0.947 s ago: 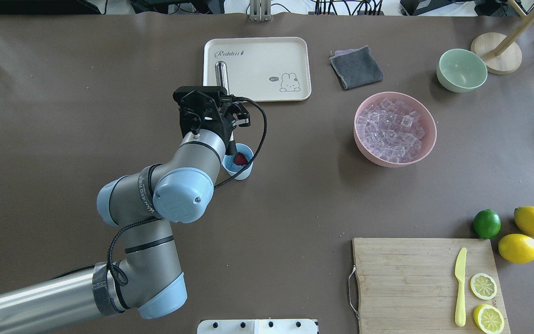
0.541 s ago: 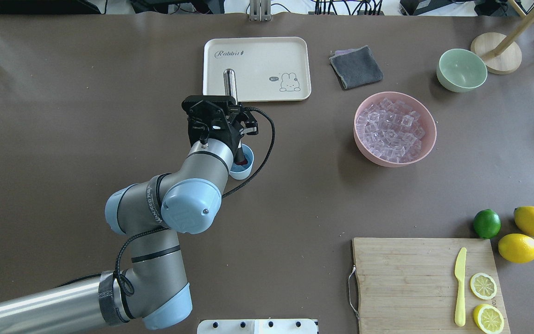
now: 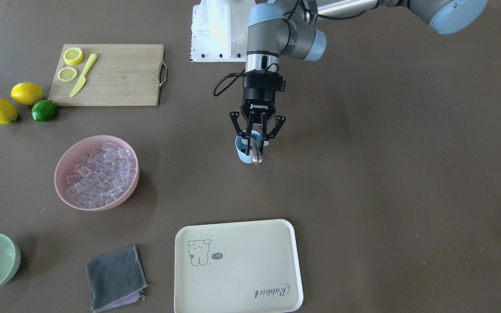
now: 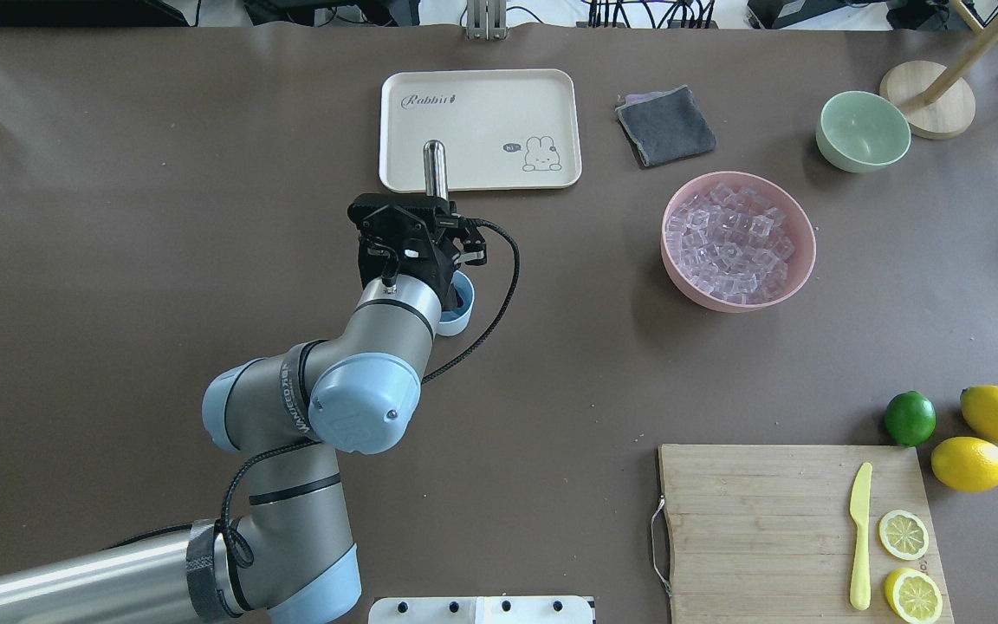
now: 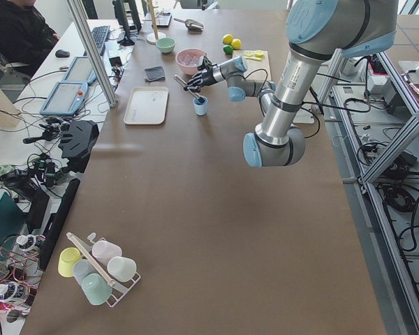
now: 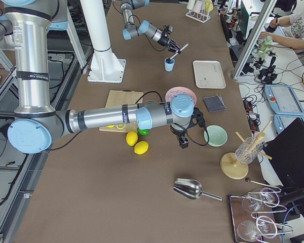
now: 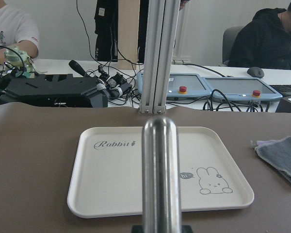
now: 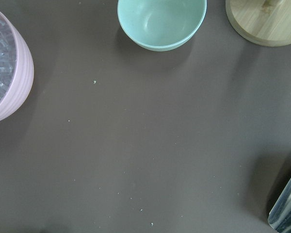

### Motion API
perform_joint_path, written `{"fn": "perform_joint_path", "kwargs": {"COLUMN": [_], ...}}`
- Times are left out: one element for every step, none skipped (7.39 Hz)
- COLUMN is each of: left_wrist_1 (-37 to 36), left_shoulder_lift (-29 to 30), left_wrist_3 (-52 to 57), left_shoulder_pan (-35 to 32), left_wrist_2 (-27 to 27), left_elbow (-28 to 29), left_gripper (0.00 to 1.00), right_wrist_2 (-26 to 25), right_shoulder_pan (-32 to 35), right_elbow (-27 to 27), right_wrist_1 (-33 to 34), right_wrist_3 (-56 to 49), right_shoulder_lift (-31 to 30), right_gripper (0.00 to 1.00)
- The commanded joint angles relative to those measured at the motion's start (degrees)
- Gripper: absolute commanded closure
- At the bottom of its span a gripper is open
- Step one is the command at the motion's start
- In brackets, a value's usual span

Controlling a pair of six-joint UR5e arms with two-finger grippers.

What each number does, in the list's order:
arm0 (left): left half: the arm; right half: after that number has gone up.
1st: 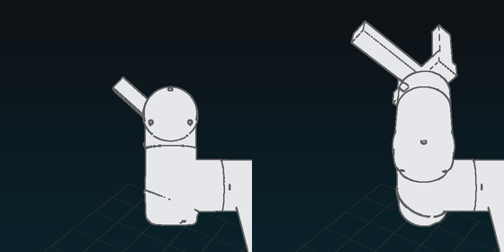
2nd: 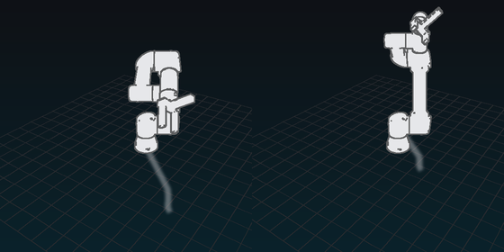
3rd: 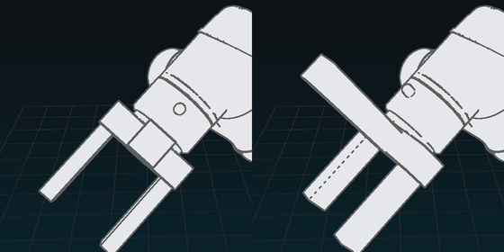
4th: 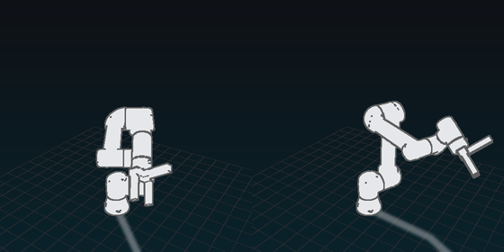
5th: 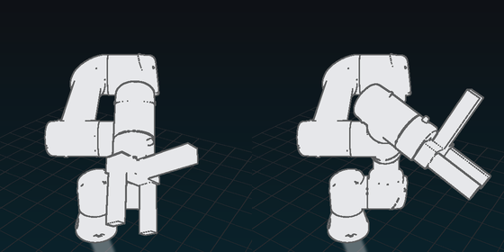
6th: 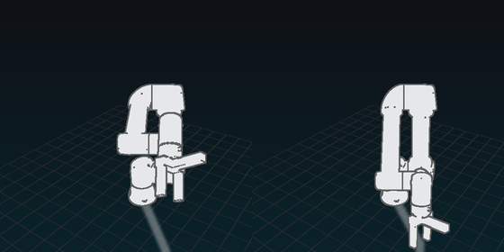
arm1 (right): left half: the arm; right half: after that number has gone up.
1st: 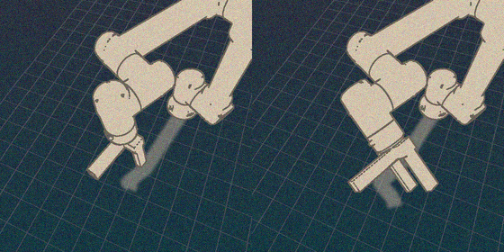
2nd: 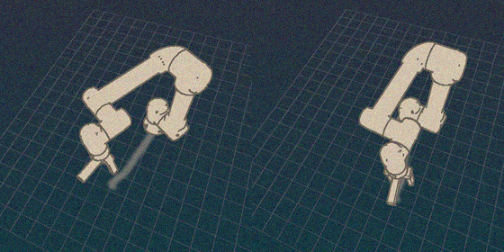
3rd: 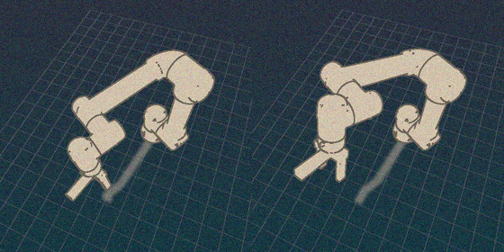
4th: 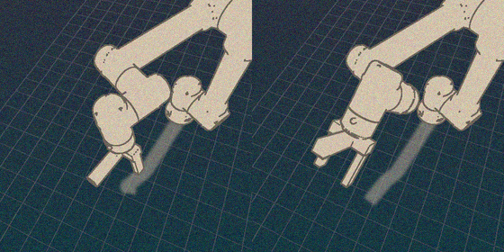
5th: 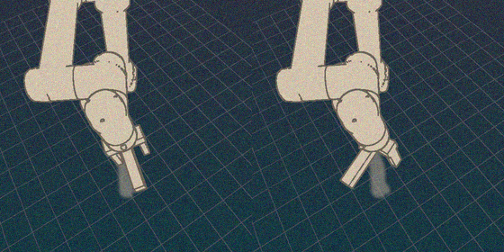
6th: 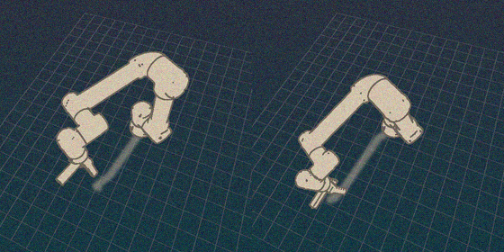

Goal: Mash ice and strawberries in cup
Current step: 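Press the pestle down into the cup with the left gripper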

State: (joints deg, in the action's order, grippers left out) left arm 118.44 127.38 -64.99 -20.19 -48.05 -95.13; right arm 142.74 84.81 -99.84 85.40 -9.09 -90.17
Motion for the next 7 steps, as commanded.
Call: {"fn": "perform_joint_path", "kwargs": {"left_wrist_1": [-1.3, -1.2, -1.1, -0.5, -0.2, -0.1, -0.2], "left_shoulder_lift": [0.1, 0.0, 0.1, 0.2, 0.2, 0.2, 0.2], "left_wrist_3": [4.6, 4.4, 2.3, 0.7, -0.5, -0.6, -0.6], "left_shoulder_pan": [-1.3, -1.3, -1.0, -0.8, -0.2, 0.5, 0.8], "left_wrist_2": [-0.1, 0.0, 0.1, 0.0, 0.0, 0.1, 0.2], "left_elbow": [-5.4, -4.7, -2.2, 0.8, 1.8, 2.2, 2.2], "left_gripper": [1.0, 1.0, 1.0, 1.0, 1.0, 1.0, 1.0], "right_wrist_2": [-0.1, -0.2, -0.2, -0.3, -0.4, -0.4, -0.4], "right_shoulder_pan": [-0.2, -0.2, -0.3, -0.3, -0.4, -1.0, -1.0], "right_elbow": [0.1, 0.1, 0.0, 0.1, 0.1, 0.1, 0.0], "right_wrist_1": [0.0, 0.0, 0.0, 0.0, 0.0, 0.0, 0.0], "right_wrist_3": [0.1, 0.0, 0.0, 0.0, 0.1, 0.1, 0.1], "right_shoulder_lift": [0.0, 0.3, 0.3, 0.4, 0.4, 0.4, 0.4], "right_gripper": [0.01, 0.01, 0.01, 0.01, 0.01, 0.01, 0.01]}}
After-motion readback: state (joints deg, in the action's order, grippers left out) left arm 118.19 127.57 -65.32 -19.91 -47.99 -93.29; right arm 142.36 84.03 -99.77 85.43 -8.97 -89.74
